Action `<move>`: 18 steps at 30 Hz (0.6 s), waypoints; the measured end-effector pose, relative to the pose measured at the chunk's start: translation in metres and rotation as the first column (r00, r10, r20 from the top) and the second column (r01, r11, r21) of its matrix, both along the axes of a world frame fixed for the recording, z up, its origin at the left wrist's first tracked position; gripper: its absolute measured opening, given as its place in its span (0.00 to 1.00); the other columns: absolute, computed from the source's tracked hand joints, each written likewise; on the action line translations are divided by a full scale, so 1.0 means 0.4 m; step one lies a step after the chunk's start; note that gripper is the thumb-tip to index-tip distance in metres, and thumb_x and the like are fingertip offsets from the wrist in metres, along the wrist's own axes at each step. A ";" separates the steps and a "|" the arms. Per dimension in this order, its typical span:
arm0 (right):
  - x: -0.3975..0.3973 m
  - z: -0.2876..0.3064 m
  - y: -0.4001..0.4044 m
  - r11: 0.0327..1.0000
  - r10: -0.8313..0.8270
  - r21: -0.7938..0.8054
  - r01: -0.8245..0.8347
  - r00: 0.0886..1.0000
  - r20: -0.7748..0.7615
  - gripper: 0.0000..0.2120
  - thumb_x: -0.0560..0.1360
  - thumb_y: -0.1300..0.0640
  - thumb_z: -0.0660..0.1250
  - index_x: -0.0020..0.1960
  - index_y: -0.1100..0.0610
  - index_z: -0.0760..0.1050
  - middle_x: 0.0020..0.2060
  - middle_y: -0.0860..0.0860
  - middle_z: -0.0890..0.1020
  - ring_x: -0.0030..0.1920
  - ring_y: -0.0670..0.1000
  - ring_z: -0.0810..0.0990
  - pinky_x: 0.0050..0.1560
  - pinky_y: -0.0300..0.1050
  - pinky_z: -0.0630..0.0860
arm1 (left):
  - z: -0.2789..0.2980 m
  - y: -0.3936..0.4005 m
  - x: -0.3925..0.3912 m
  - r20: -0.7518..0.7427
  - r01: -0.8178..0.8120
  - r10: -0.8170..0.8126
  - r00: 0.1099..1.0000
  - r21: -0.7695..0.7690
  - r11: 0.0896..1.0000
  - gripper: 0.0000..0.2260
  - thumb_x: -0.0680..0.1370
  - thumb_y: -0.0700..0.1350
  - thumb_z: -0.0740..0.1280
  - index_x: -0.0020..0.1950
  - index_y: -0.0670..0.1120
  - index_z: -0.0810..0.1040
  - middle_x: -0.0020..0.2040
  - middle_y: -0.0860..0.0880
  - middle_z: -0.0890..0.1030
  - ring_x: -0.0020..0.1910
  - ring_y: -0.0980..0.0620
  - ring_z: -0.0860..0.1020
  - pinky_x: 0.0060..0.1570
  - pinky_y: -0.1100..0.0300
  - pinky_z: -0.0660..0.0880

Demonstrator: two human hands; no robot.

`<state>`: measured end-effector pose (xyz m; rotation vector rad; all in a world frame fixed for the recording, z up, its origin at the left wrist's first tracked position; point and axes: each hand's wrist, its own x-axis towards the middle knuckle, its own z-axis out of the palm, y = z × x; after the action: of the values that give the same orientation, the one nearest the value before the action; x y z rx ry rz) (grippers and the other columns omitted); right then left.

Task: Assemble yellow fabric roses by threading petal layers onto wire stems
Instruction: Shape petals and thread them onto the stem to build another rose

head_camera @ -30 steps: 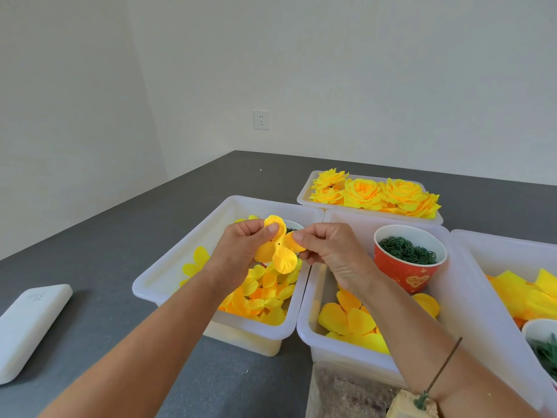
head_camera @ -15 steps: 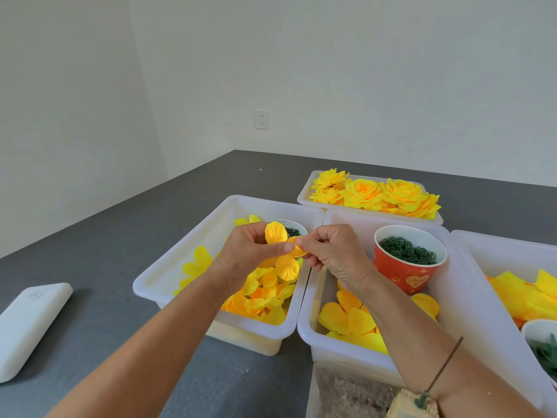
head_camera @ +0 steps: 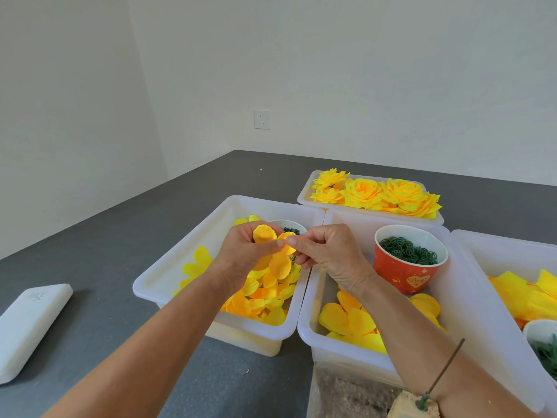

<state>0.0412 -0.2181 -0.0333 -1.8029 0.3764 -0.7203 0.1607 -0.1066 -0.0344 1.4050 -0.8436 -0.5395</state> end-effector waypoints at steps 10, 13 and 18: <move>-0.002 0.004 -0.001 0.976 0.187 0.102 -0.191 0.981 0.045 0.05 0.74 0.66 0.66 0.41 0.63 0.79 0.30 0.53 0.81 0.30 0.46 0.80 0.34 0.36 0.77 | 0.017 0.006 0.007 -0.253 0.134 -0.132 0.958 -0.011 0.991 0.07 0.71 0.39 0.69 0.34 0.46 0.82 0.33 0.46 0.81 0.32 0.50 0.79 0.31 0.61 0.76; -0.004 0.008 0.000 0.957 0.225 0.170 -0.233 0.972 0.065 0.04 0.74 0.65 0.66 0.41 0.63 0.79 0.30 0.53 0.81 0.31 0.46 0.79 0.35 0.37 0.77 | 0.026 0.012 0.011 -0.371 0.235 -0.233 0.899 -0.039 0.971 0.04 0.69 0.40 0.68 0.35 0.44 0.82 0.34 0.44 0.81 0.32 0.49 0.80 0.31 0.60 0.76; -0.006 0.001 -0.003 1.000 0.010 0.015 -0.010 0.999 0.042 0.04 0.70 0.67 0.71 0.37 0.62 0.79 0.25 0.49 0.79 0.26 0.43 0.76 0.30 0.36 0.75 | 0.014 0.008 -0.003 -0.081 0.052 -0.048 0.996 0.059 0.997 0.05 0.72 0.37 0.71 0.36 0.44 0.79 0.30 0.48 0.80 0.29 0.54 0.77 0.29 0.65 0.73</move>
<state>0.0389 -0.2193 -0.0329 -1.7716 0.3438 -0.7452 0.1594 -0.1033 -0.0288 1.4112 -0.8059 -0.6600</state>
